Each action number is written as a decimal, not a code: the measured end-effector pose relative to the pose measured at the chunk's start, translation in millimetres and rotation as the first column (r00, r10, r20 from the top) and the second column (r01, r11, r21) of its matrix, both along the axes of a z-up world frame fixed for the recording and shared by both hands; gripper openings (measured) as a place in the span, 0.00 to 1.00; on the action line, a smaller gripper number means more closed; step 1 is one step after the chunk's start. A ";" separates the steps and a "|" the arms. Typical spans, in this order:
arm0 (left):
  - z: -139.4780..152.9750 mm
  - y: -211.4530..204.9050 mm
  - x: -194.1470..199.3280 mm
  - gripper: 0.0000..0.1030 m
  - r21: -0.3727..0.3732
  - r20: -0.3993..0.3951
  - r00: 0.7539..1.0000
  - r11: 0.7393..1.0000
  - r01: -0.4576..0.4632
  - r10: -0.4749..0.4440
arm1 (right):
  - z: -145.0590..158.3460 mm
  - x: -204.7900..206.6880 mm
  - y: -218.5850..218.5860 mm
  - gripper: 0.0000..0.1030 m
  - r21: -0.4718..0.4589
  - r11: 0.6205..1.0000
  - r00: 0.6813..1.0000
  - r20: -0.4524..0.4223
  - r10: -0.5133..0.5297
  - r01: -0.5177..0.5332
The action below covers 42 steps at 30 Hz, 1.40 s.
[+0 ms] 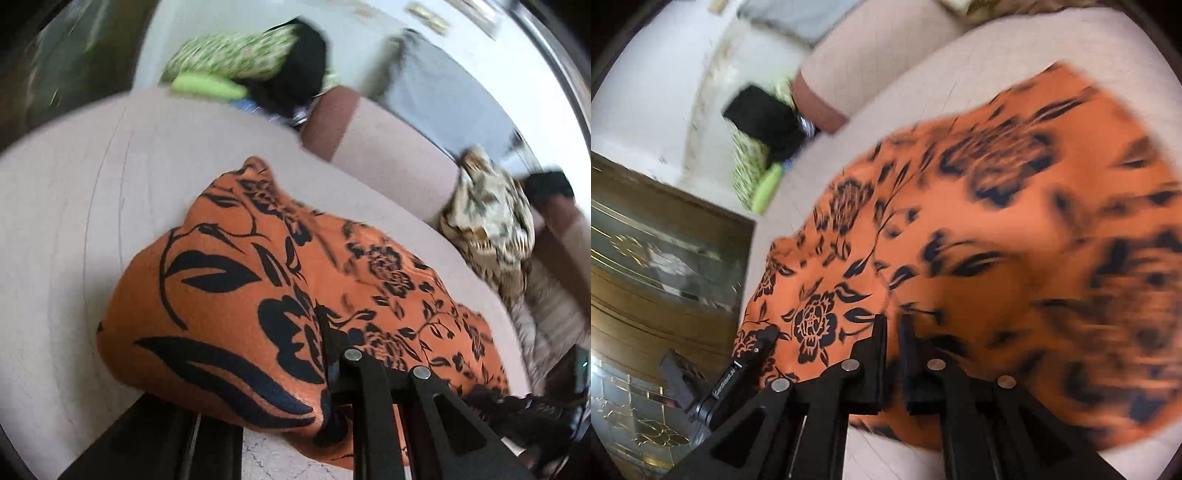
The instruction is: Fold small clothes
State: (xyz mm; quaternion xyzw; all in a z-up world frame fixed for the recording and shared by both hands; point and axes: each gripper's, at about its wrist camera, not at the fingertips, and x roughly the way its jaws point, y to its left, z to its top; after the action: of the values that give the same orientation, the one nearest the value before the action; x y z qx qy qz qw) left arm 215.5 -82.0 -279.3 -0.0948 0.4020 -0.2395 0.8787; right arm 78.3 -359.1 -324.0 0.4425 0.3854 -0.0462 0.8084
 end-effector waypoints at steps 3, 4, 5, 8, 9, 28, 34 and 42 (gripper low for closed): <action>22.5 -15.7 -15.1 0.16 0.070 0.088 0.995 0.997 0.042 -0.048 | -11.2 -36.9 -33.2 0.08 0.053 0.997 0.998 0.002 -0.057 0.057; 32.1 -23.8 -23.0 0.16 0.093 0.116 0.991 0.994 0.057 -0.068 | -18.9 -51.4 -46.7 0.08 0.117 0.990 0.997 0.021 -0.080 0.077; 38.3 -29.3 -27.6 0.16 0.111 0.134 0.988 0.992 0.067 -0.082 | -22.9 -59.0 -53.5 0.08 0.149 0.985 0.995 0.031 -0.089 0.084; 63.1 -64.2 -50.6 0.16 0.199 0.208 0.963 0.971 0.130 -0.172 | -27.3 -72.7 -67.7 0.08 0.199 0.976 0.989 0.095 -0.112 0.091; 71.5 -80.7 -60.7 0.16 0.230 0.230 0.949 0.960 0.160 -0.213 | -26.2 -78.1 -69.9 0.08 0.197 0.976 0.987 0.116 -0.114 0.089; 45.1 -104.6 -98.6 0.69 0.215 -0.006 0.915 0.893 0.395 -0.403 | 23.9 -144.0 -101.8 0.78 0.216 0.960 0.925 0.295 -0.238 0.178; 23.6 -52.3 -49.8 0.69 0.213 -0.080 0.981 0.959 0.188 -0.174 | 21.6 -84.7 -68.4 0.78 0.227 0.970 0.962 0.234 -0.143 0.089; 10.9 -64.2 -45.5 0.69 0.266 -0.113 0.978 0.943 0.198 -0.173 | 3.5 -13.1 -57.8 0.27 0.155 0.979 0.991 -0.009 -0.135 0.135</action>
State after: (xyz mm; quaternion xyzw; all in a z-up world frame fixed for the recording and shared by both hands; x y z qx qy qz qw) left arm 170.0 -146.2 -268.4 0.0565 0.4770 -0.2584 0.8381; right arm 65.2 -416.9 -320.5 0.5292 0.3561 -0.0705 0.7669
